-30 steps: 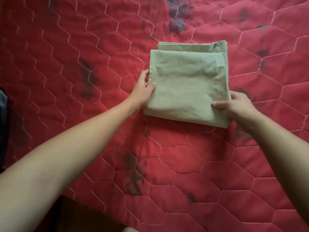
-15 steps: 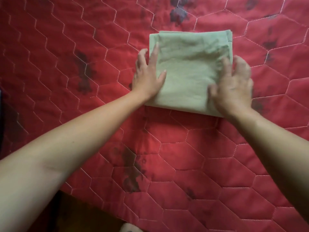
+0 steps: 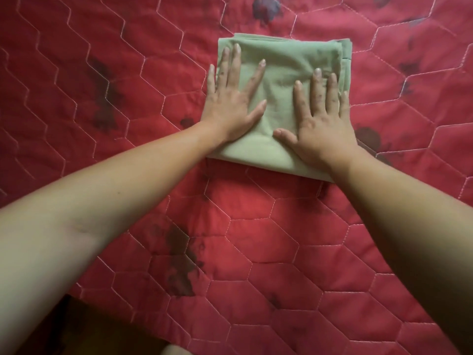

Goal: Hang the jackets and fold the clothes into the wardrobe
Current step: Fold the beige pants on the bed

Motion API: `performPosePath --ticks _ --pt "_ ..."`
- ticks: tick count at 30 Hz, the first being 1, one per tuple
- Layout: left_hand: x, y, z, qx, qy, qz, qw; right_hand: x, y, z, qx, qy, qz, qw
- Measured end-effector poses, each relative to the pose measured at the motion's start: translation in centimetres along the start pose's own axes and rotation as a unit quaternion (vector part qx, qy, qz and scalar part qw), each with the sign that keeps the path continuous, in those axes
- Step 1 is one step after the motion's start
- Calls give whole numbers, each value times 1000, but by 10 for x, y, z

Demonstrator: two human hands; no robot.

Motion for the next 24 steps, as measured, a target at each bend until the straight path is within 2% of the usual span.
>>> performPosePath --ticks 3,12,24 --pt "8 -2 -2 6 6 21 1000 10 6 -4 14 -1 -44 999" --pt "10 -5 12 17 -8 65 998 17 -1 18 37 13 -68 997" --pt "43 10 159 17 -38 4 999 81 -44 147 28 1 -61 998"
Point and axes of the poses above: each hand's wrist, its own z-axis away from the middle knuckle, its own x-axis out of the palm, y = z × x, the point moved 5 cm from there along -z, towards the middle knuckle, and after that the axes turned 9 degrees about -z, right-handed, at the moved point
